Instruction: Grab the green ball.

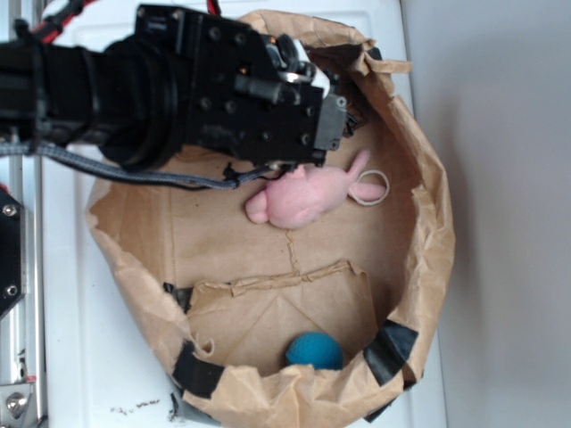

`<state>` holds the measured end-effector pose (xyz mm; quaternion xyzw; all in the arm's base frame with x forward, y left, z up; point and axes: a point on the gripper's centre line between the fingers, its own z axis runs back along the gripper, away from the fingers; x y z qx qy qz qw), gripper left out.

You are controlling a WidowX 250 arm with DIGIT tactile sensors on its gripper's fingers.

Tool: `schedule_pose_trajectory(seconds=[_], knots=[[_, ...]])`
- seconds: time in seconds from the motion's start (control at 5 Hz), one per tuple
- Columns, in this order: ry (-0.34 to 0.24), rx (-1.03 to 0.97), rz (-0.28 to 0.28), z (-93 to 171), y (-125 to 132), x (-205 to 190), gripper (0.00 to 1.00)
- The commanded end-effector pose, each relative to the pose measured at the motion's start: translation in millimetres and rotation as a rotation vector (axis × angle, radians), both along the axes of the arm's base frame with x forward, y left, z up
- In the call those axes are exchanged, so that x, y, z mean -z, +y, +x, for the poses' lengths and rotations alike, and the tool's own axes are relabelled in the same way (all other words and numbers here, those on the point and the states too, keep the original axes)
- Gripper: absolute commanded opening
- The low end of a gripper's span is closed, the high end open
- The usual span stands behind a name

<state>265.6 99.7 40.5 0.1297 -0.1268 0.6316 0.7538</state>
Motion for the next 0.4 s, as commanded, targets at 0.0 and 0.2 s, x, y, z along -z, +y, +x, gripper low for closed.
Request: schedule_pose_trajectory(seconds=[0.0,0.2], knots=[[-0.1,0.007,-0.035,-3.9,8.5,-24.7,0.0],[-0.091,0.009,-0.114,-1.5,8.9,-52.3,0.0]])
